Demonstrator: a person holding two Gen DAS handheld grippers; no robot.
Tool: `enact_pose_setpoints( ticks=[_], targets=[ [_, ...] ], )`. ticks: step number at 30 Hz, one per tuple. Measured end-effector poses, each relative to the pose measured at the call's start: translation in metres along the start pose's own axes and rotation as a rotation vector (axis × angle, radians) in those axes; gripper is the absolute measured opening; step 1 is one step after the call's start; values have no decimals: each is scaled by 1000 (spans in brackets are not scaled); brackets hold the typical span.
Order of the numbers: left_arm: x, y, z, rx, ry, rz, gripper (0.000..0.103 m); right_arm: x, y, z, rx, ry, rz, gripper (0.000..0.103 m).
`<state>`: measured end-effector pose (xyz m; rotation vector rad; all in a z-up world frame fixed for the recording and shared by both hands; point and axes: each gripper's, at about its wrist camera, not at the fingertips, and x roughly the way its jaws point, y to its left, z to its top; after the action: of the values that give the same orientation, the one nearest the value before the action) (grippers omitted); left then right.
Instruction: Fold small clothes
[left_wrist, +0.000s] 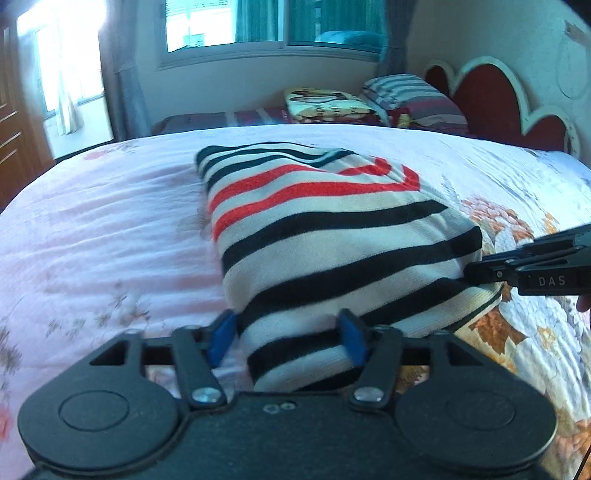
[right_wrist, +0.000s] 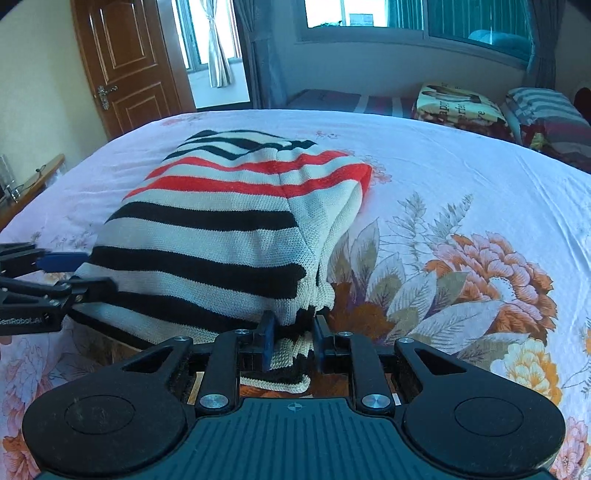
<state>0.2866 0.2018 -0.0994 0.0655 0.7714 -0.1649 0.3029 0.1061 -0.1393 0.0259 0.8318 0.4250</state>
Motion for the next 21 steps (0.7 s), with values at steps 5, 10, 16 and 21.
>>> enact_pose_setpoints(
  ticks=[5, 10, 16, 21],
  targets=[
    [-51, -7, -28, -34, -44, 43, 100, -56, -10, -18, 74, -49, -45, 75],
    [-120, -34, -61, -86, -57, 85, 102, -138, 2, -59, 66, -130, -36, 103],
    [-210, -80, -77, -144, -130, 32, 102, -235, 32, -95, 65, -183, -69, 103],
    [-276, -122, -81, -83, -223, 67, 102, -304, 56, -123, 38, -233, -104, 103]
  ],
)
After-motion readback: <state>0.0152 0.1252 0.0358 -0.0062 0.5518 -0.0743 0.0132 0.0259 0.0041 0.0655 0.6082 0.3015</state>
